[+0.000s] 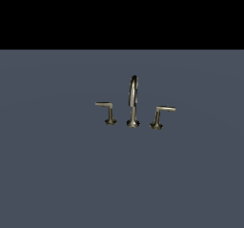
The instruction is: Turn on the faucet by rotating a designated handle.
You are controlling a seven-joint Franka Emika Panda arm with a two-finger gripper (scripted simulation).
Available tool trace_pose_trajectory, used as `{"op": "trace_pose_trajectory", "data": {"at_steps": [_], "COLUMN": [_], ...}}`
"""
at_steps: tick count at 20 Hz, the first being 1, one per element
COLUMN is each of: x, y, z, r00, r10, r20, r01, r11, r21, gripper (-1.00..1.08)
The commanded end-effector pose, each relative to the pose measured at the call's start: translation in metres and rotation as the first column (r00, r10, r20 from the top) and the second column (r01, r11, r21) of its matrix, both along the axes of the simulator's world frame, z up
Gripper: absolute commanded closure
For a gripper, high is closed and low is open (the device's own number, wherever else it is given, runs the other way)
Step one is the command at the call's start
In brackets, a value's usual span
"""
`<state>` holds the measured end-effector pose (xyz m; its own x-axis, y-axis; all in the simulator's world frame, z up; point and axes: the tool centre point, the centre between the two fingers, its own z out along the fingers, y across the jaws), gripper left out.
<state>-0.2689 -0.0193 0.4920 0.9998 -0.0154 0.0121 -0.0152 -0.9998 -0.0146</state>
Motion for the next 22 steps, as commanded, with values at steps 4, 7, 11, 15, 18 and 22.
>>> {"op": "trace_pose_trajectory", "data": {"at_steps": [4, 7, 11, 15, 18, 22], "x": [0.0, 0.002, 0.005, 0.011, 0.017, 0.027], "y": [0.001, 0.004, 0.011, 0.021, 0.031, 0.046], "z": [-0.001, -0.004, -0.012, -0.024, -0.036, -0.055], "r00": [1.0, 1.0, 0.999, 0.995, 0.988, 0.972], "r10": [-0.005, -0.019, -0.053, -0.104, -0.154, -0.234], "r20": [0.0, 0.0, -0.001, -0.002, -0.003, -0.004], "r01": [0.005, 0.019, 0.053, 0.104, 0.154, 0.234], "r11": [1.0, 1.0, 0.999, 0.995, 0.988, 0.972], "r21": [0.0, 0.0, 0.0, 0.0, 0.0, 0.0], "gripper": [1.08, 1.08, 1.08, 1.08, 1.08, 1.08]}}
